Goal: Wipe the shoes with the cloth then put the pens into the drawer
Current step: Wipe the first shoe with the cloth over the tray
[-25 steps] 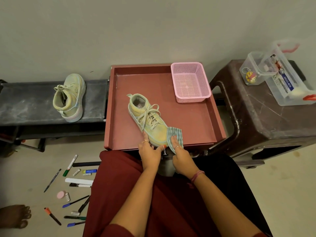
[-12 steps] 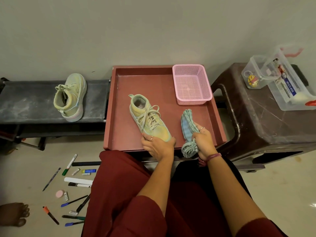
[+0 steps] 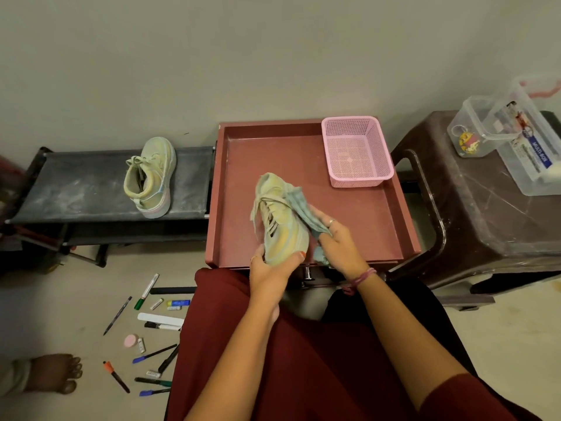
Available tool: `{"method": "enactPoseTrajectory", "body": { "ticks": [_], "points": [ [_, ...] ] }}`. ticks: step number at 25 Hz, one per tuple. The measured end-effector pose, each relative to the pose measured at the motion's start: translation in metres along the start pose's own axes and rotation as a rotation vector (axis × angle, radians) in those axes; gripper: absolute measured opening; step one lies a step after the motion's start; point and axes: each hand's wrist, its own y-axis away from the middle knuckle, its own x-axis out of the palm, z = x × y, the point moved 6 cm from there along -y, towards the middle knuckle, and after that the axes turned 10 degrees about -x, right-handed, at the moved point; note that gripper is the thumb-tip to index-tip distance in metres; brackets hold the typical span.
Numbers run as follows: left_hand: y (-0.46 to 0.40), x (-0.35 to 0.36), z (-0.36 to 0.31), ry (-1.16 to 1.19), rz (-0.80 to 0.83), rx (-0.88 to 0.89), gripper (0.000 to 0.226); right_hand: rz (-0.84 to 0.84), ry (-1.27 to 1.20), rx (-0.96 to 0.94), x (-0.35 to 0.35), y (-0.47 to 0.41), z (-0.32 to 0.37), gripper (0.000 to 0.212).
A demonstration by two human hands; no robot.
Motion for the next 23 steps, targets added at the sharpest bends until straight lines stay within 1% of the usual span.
{"method": "enactPoseTrajectory", "body": {
  "ticks": [1, 3, 8, 10, 12, 14, 16, 19, 20, 21, 23],
  "points": [
    [0.001, -0.003, -0.002, 0.032, 0.070, -0.004, 0.092, 0.027, 0.082, -0.044, 0.007, 0.001, 0.004, 0.068],
    [0.002, -0.008, -0.007, 0.044, 0.159, 0.001, 0.089, 0.046, 0.241, -0.128, 0.014, 0.012, 0.005, 0.071],
    [-0.005, -0.014, -0.017, 0.065, 0.217, 0.012, 0.071, 0.194, 0.424, -0.346, 0.030, 0.049, 0.007, 0.077],
    [-0.006, -0.011, -0.018, 0.045, 0.232, 0.010, 0.072, 0.176, 0.443, -0.314, 0.025, 0.037, -0.004, 0.080],
    [-0.011, -0.012, -0.015, 0.023, 0.228, -0.006, 0.078, 0.097, 0.407, -0.163, 0.015, 0.016, -0.017, 0.082],
    [-0.017, -0.013, -0.013, 0.024, 0.227, -0.016, 0.081, 0.051, 0.380, -0.097, 0.016, 0.007, -0.017, 0.082],
    [-0.022, -0.016, -0.011, 0.027, 0.227, -0.031, 0.081, 0.071, 0.377, -0.150, 0.030, 0.017, -0.010, 0.081],
    [-0.028, -0.019, -0.007, -0.016, 0.254, -0.051, 0.079, 0.145, 0.431, -0.342, 0.041, 0.042, 0.000, 0.079],
    [-0.028, -0.018, -0.006, -0.027, 0.261, -0.052, 0.080, 0.162, 0.450, -0.373, 0.037, 0.041, -0.002, 0.079],
    [-0.028, -0.017, -0.006, -0.031, 0.266, -0.050, 0.082, 0.163, 0.457, -0.357, 0.030, 0.034, -0.008, 0.078],
    [-0.027, -0.015, -0.006, -0.017, 0.237, -0.048, 0.085, 0.111, 0.424, -0.225, 0.012, 0.013, -0.022, 0.079]
  ]
}}
